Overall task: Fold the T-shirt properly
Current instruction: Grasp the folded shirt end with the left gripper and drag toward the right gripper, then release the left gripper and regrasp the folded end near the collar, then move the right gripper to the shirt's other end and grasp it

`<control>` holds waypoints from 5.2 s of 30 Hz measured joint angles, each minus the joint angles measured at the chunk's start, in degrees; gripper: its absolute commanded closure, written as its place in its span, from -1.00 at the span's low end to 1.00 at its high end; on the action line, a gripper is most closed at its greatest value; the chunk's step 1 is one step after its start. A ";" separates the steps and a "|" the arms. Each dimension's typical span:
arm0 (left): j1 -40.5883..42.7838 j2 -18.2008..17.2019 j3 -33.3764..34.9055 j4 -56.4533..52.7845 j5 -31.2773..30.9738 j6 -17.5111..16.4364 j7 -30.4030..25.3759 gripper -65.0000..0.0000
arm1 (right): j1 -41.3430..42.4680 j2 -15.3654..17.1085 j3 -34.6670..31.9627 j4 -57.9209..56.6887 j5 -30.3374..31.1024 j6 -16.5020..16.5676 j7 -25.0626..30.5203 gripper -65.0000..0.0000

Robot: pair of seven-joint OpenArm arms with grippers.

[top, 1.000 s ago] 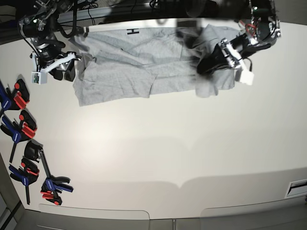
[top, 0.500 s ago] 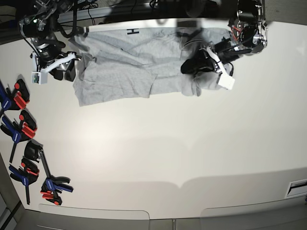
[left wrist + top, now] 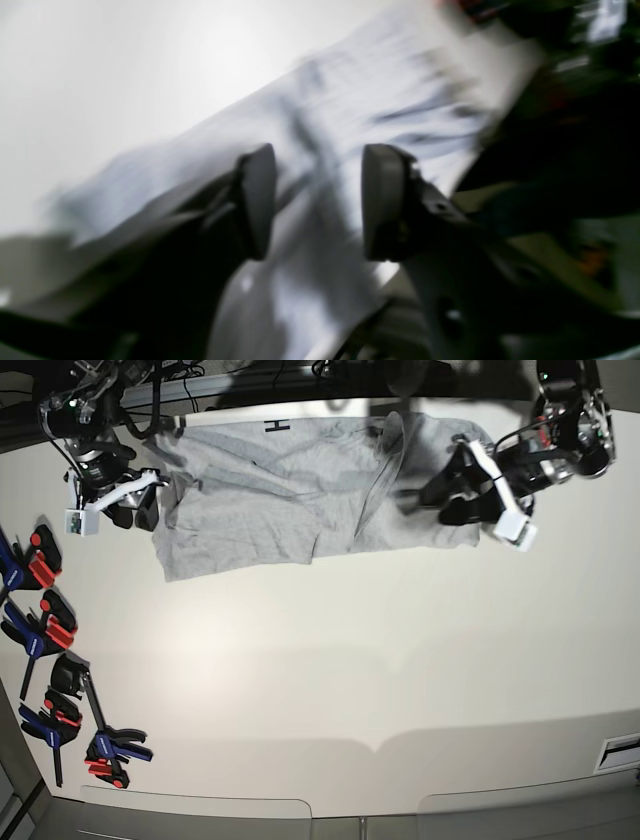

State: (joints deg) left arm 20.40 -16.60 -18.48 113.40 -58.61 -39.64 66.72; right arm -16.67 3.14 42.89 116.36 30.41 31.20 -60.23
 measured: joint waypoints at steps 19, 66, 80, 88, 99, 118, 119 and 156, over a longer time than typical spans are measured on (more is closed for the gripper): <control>8.81 -0.79 1.73 -9.46 14.53 1.01 -7.04 1.00 | 0.28 0.02 0.00 0.00 3.28 0.00 0.63 0.27; 13.55 -2.93 29.79 10.82 44.57 19.10 -17.77 0.28 | 0.28 -0.13 0.00 0.00 4.59 0.00 0.42 0.27; 10.67 -1.05 30.05 4.26 43.80 20.11 -17.86 1.00 | 0.28 -0.11 0.00 0.00 4.74 0.00 0.42 0.27; 9.31 -0.96 30.05 6.62 35.04 18.32 -21.84 1.00 | 0.28 -0.11 0.00 0.00 4.76 0.00 0.42 0.27; 7.69 3.58 30.38 6.62 28.63 13.44 -22.95 1.00 | 0.28 -0.11 0.00 0.00 4.72 0.00 0.42 0.27; 7.82 -0.07 30.25 7.15 34.03 11.30 -20.39 0.00 | 0.28 2.40 0.02 0.00 -0.90 0.00 0.94 0.27; 7.85 -0.42 30.25 7.15 35.10 12.44 -20.37 0.00 | 0.28 3.02 0.11 0.00 -1.14 0.00 1.27 0.27; 7.98 -1.51 30.16 7.15 35.95 15.02 -20.24 0.06 | 10.84 12.39 -9.92 -39.78 19.28 3.76 -9.60 0.41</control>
State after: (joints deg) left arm 28.38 -18.11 11.68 120.55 -22.65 -24.62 46.48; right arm -5.82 15.53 32.97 76.58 49.69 34.96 -69.82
